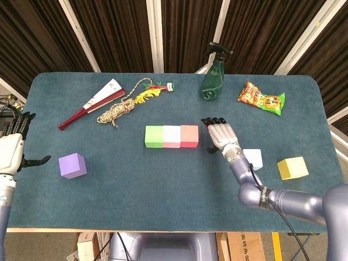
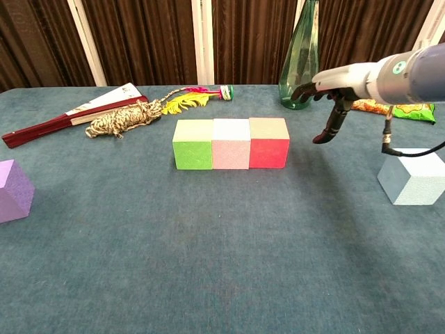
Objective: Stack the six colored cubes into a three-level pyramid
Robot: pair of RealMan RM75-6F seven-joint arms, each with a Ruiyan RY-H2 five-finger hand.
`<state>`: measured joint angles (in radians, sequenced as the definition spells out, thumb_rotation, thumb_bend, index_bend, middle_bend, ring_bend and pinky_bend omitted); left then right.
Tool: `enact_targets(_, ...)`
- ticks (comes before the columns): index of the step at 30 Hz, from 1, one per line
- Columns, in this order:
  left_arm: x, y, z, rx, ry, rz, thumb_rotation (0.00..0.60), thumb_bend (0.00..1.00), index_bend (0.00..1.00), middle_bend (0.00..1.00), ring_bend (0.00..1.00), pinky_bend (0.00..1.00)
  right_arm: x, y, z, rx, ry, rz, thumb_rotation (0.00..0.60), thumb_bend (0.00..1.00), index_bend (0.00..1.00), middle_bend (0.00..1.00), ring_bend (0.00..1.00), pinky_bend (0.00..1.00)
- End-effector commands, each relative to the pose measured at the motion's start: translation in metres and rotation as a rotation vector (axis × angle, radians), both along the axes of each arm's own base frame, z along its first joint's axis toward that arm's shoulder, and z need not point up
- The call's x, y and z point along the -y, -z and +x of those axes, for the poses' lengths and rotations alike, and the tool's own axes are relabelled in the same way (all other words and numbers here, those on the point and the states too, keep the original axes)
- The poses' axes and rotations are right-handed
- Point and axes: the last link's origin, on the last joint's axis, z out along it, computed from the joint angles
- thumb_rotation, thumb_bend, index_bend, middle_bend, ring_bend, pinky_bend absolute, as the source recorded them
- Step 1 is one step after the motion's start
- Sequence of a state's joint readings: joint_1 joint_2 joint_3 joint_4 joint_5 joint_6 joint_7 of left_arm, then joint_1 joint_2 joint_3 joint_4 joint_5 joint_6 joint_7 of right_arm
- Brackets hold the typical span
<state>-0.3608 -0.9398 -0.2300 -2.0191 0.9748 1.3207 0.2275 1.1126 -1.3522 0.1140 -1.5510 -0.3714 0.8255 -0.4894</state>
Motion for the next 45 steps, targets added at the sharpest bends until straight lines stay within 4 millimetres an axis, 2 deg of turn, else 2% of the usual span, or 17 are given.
enact_targets(1,0.001,0.001,0.0,0.001,0.001,-0.005,0.6,0.13,0.0,0.0,0.01,0.08,-0.012,-0.023,-0.016,-0.002,0.013,-0.052,0.6,0.3,0.0,0.09,0.0,0.0)
enact_targets(10,0.005,0.001,0.01,0.012,0.041,-0.005,0.6,0.13,0.0,0.0,0.01,0.08,-0.051,-0.061,-0.062,-0.054,0.041,-0.103,0.6,0.3,0.0,0.07,0.0,0.0)
enact_targets(13,0.007,0.002,0.014,0.013,0.054,-0.01,0.6,0.13,0.0,0.0,0.01,0.08,-0.066,-0.066,-0.077,-0.061,0.057,-0.095,0.6,0.3,0.0,0.07,0.0,0.0)
enact_targets(20,0.01,0.005,0.021,0.013,0.079,-0.021,0.6,0.13,0.0,0.0,0.01,0.08,-0.086,-0.066,-0.103,-0.076,0.088,-0.073,0.6,0.3,0.0,0.06,0.0,0.0)
enact_targets(37,0.011,0.005,0.021,0.012,0.08,-0.014,0.6,0.13,0.0,0.0,0.01,0.08,-0.077,-0.042,-0.143,-0.114,0.165,-0.053,0.6,0.3,0.0,0.06,0.0,0.0)
enact_targets(41,0.011,0.005,0.02,0.011,0.076,-0.014,0.6,0.13,0.0,0.0,0.01,0.08,-0.074,-0.038,-0.148,-0.116,0.179,-0.057,0.6,0.3,0.03,0.11,0.06,0.01)
enact_targets(43,0.01,0.005,0.019,0.011,0.074,-0.015,0.6,0.13,0.0,0.0,0.01,0.08,-0.073,-0.036,-0.15,-0.115,0.181,-0.062,0.6,0.3,0.11,0.17,0.12,0.09)
enact_targets(45,0.01,0.005,0.019,0.01,0.073,-0.015,0.6,0.13,0.0,0.0,0.01,0.08,-0.071,-0.035,-0.151,-0.112,0.18,-0.068,0.6,0.3,0.22,0.25,0.22,0.27)
